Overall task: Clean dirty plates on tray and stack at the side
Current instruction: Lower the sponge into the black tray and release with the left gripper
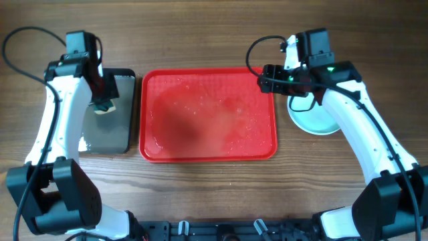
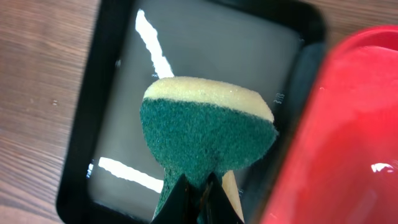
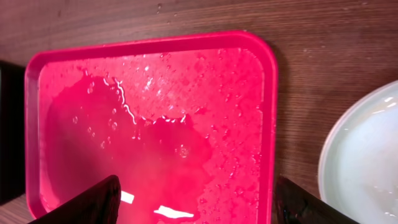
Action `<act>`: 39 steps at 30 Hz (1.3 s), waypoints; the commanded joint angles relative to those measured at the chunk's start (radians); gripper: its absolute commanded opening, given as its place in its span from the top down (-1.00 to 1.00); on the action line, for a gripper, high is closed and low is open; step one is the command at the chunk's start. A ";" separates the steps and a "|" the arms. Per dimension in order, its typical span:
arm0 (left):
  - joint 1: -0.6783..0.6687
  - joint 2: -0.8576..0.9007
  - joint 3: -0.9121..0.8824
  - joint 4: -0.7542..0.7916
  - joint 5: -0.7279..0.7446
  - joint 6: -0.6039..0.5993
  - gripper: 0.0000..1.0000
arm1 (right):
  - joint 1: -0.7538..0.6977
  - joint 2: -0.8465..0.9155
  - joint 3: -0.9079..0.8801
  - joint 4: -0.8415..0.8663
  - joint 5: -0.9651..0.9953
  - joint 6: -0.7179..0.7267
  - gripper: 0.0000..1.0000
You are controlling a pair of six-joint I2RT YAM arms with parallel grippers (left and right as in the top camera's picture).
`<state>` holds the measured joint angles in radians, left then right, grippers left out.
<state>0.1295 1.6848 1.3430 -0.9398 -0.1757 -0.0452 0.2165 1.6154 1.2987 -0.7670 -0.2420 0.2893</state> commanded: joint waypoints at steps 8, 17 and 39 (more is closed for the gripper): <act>0.091 0.019 -0.156 0.183 -0.016 0.037 -0.06 | 0.031 0.038 0.012 0.001 0.091 0.000 -0.58; 0.088 -0.020 -0.129 0.173 0.081 0.037 -0.81 | 0.031 0.140 0.012 -0.047 0.129 -0.077 -0.50; -0.016 -0.105 -0.108 0.165 0.254 0.037 -0.73 | 0.031 0.351 -0.051 0.022 0.223 -0.155 0.75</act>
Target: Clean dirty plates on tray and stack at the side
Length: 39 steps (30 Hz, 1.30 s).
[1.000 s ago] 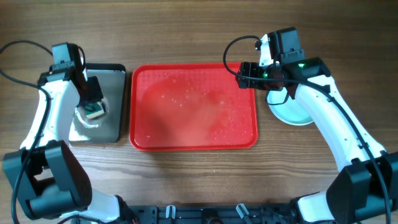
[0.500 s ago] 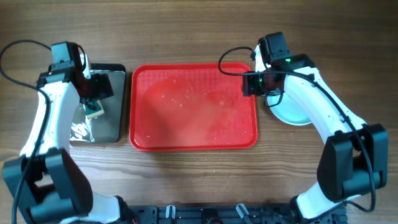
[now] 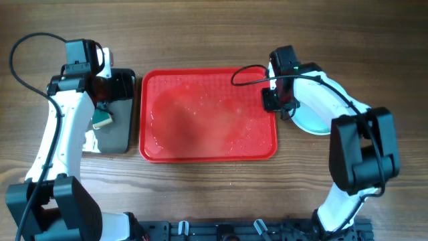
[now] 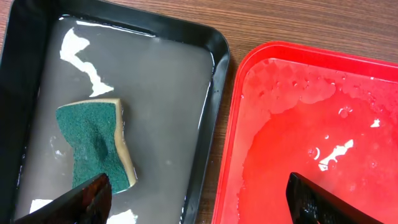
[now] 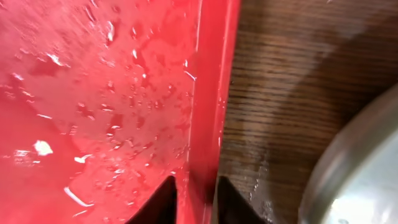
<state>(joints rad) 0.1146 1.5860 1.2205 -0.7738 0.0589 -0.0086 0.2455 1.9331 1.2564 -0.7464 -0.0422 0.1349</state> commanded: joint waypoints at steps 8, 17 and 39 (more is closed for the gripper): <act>-0.002 -0.006 0.014 0.000 0.019 0.001 -0.73 | 0.001 0.034 -0.008 -0.053 0.024 0.084 0.92; -0.002 -0.006 0.014 0.000 0.019 0.001 -0.74 | 0.001 0.034 -0.008 -0.117 0.020 0.178 0.91; -0.001 -0.006 0.014 -0.003 0.019 0.002 -1.00 | -0.009 -0.420 0.296 -0.102 0.009 0.187 -0.41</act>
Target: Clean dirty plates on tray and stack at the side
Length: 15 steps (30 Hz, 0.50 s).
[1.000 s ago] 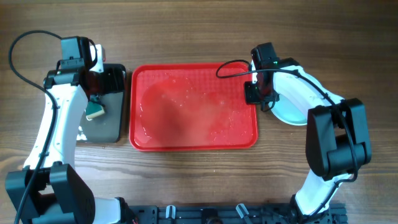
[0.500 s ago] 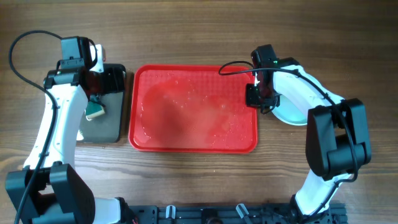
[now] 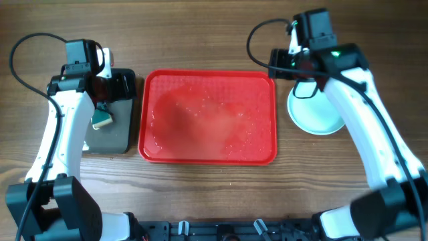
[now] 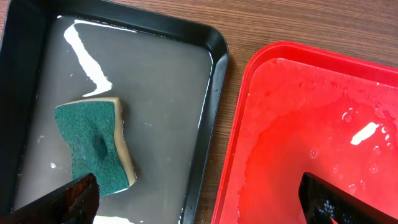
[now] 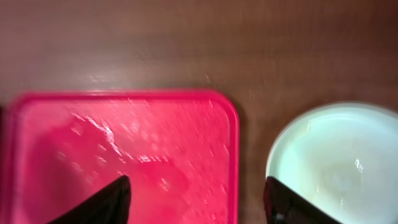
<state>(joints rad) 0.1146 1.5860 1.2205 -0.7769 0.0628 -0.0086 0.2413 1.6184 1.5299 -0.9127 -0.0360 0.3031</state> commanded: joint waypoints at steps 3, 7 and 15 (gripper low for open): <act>-0.001 -0.006 0.014 0.000 0.015 0.002 -1.00 | -0.005 -0.172 0.022 0.163 0.003 0.017 -1.00; -0.001 -0.006 0.014 0.000 0.015 0.002 -1.00 | -0.005 -0.183 0.021 0.179 0.003 0.018 -0.99; -0.001 -0.022 0.014 0.000 0.015 0.002 -1.00 | -0.005 -0.169 0.019 0.156 0.003 0.113 -1.00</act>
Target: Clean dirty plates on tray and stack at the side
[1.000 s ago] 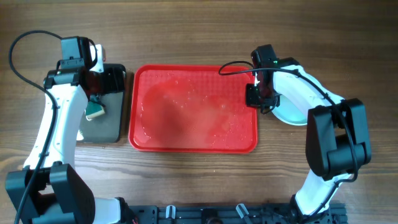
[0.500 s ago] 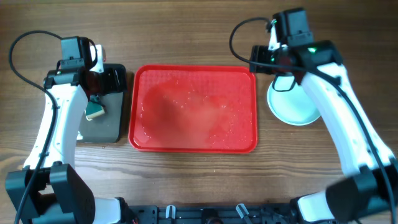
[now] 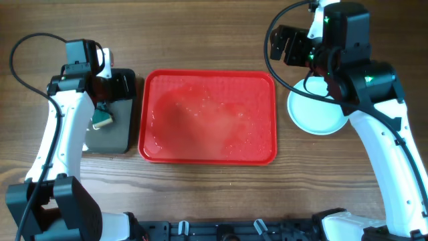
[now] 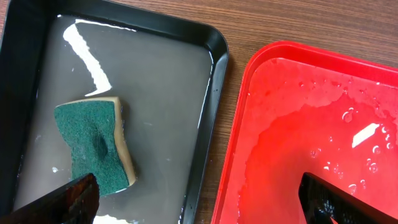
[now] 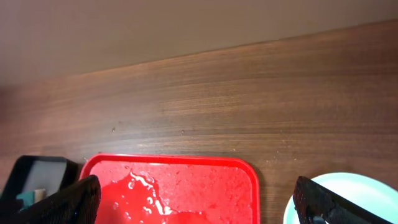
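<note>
The red tray [image 3: 207,120] lies mid-table, wet and with no plate on it; it also shows in the left wrist view [image 4: 298,124] and the right wrist view [image 5: 186,186]. A white plate [image 3: 321,115] sits on the wood to the right of the tray, and its rim shows in the right wrist view [image 5: 360,185]. My right gripper [image 3: 291,45] [image 5: 199,202] hangs open and high over the table's back right, holding nothing. My left gripper [image 3: 114,86] [image 4: 199,202] is open over the gap between the black tray and the red tray.
A black tray [image 3: 110,137] of grey water stands left of the red tray. A green and yellow sponge [image 4: 93,146] lies in the black tray. Bare wooden table runs behind and in front of the trays.
My right gripper has moved up and toward the back of the table, and is still open. Its view now reaches the table's far edge. The left arm, sponge, tray and plate have not moved.
First my left gripper was shut on the sponge above the black tray, with my right gripper open over the red tray. Then the sponge lay in the water with the left gripper open, and the right fingers were close together round the tray's right rim. After that the right gripper was open above, and it is now higher.
</note>
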Action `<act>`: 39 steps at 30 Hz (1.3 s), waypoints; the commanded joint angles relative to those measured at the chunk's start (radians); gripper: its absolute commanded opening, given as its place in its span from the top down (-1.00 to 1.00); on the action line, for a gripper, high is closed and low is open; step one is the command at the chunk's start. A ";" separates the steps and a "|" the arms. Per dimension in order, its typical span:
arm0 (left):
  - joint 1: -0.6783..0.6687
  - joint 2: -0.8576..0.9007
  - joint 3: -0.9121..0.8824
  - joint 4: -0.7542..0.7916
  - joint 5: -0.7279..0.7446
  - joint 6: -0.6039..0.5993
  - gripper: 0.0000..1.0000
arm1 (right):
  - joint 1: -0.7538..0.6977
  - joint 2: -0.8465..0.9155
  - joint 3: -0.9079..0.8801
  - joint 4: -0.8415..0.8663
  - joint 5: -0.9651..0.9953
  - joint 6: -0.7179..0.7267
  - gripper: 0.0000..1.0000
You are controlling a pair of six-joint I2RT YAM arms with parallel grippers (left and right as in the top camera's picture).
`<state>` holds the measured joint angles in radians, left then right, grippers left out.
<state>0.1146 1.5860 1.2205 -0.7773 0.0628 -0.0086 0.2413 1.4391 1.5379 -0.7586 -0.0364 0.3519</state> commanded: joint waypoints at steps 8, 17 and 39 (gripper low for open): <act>-0.001 -0.159 0.014 0.000 0.015 0.002 -1.00 | -0.005 0.011 0.011 -0.004 0.003 0.070 -0.99; -0.001 -0.496 -0.018 -0.001 0.015 0.002 -1.00 | -0.005 0.011 0.011 -0.005 0.003 0.070 -0.99; -0.101 -1.497 -1.124 0.767 -0.072 0.024 -1.00 | -0.005 0.011 0.011 -0.005 0.003 0.070 -0.99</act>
<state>0.0193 0.1638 0.1852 -0.0406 -0.0021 0.0002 0.2413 1.4422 1.5379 -0.7658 -0.0364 0.4084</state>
